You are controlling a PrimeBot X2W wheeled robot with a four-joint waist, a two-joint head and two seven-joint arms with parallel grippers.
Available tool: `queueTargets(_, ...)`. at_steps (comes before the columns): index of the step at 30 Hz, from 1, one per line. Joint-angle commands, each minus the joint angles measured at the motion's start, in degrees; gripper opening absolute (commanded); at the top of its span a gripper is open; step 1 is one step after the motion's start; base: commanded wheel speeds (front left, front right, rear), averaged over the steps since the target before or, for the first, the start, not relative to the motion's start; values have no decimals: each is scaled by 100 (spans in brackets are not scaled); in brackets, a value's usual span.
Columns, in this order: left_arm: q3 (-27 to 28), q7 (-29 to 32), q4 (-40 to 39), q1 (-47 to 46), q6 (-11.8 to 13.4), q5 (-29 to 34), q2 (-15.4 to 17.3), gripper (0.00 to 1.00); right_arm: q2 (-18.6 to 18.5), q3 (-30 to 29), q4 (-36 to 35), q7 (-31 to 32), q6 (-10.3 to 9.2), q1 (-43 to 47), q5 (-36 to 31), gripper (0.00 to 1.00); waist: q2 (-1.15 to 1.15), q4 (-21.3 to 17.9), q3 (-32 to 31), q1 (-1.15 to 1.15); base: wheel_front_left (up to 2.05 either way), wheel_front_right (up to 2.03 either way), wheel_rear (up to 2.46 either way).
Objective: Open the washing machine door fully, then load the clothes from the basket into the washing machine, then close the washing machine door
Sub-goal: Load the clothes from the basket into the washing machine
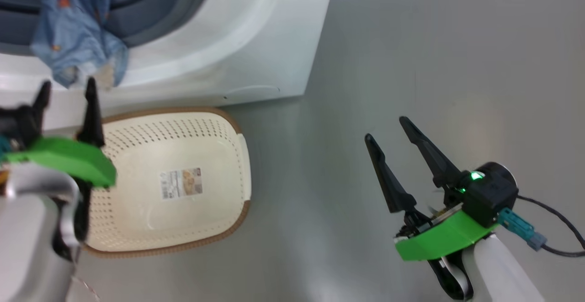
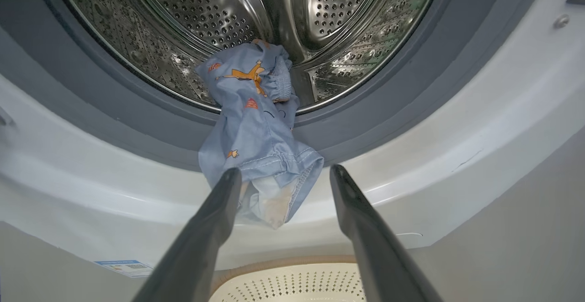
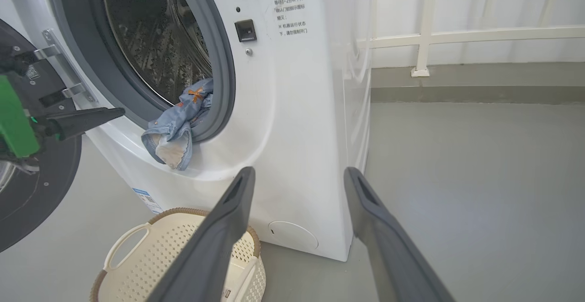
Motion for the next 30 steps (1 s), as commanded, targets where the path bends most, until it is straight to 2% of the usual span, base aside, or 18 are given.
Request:
queueTargets(1, 249, 169, 64, -448, -76, -15, 340, 100, 45, 218, -71, -80, 9, -121, 82, 100, 0, -256, 393, 0, 0, 0, 0)
queueTargets(18, 333, 1923, 979, -2359, -457, -76, 1361, 100, 286, 455, -11, -125, 9, -640, 353, 100, 0, -913, 1038, 0, 0, 0, 0)
queueTargets(24, 286, 2498, 1288, -2722, -448, -26, 1651, 100, 338, 542, -11, -125, 9, -702, 417, 100, 0, -1076, 1127, 0, 0, 0, 0)
queueTargets(30, 175, 2975, 1475, -2997, -326, 114, 1827, 100, 367, 583, -10, -125, 9, -722, 446, 100, 0, -1166, 1186, 0, 0, 0, 0)
